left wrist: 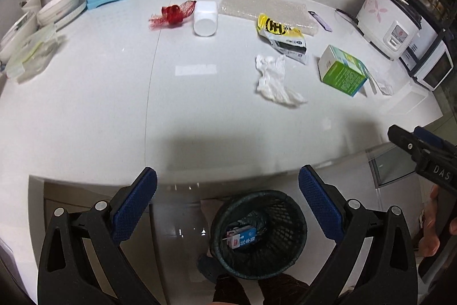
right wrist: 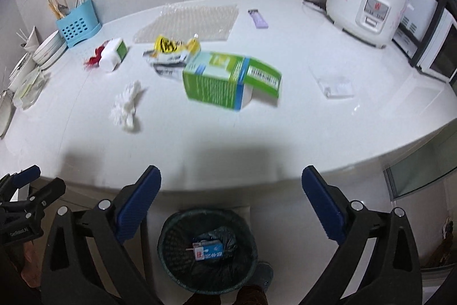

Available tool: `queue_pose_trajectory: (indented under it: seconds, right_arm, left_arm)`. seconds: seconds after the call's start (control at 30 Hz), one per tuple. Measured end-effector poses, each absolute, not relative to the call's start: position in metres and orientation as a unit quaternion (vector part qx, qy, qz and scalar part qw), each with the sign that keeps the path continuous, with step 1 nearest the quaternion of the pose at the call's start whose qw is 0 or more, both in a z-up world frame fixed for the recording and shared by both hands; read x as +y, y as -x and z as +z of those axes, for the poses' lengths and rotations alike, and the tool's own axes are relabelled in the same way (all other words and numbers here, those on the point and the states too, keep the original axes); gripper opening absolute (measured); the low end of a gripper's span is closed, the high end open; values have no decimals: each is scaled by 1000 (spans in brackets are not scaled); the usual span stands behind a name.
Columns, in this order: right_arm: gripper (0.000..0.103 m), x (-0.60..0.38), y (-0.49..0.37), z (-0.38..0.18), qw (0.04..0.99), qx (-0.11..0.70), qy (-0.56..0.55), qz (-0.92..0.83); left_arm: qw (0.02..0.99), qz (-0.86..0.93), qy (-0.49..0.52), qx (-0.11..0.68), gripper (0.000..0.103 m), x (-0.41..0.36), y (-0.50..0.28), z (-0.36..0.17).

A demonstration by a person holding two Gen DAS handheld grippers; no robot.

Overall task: Collect trash
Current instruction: 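Move both tools back over the counter toward the tissue and green box, then grasp the white tissue with the left gripper while the right grasps the green box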

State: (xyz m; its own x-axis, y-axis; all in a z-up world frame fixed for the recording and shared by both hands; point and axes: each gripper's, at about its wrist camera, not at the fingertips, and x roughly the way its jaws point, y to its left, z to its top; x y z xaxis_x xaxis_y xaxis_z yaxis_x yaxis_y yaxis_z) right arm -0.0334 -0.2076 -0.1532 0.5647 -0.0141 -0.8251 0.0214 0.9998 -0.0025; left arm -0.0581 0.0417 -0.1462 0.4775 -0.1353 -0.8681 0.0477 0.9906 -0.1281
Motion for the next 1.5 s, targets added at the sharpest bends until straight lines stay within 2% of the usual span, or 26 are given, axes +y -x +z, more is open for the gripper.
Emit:
queue_pose_trajectory:
  seconds: [0.33,0.67,1.17,1.5]
  right_arm:
    - [96,-226,-14,-129,890,454,15,22]
    - [96,-235,-70,-117,872,468,90,108]
    - [96,-221,-115,-153,819,515,171,188]
    - [90,-206,-133,-174,783,547,190,227]
  left_arm:
    - [854,-49,32,517,97,21,12,-133]
    - [844,-46,41,533,97,-4,-34,-132]
    - [819,-31,25,572,97,-25,-73,-161]
    - [804,-18,30,594,96,-28,-83,-184]
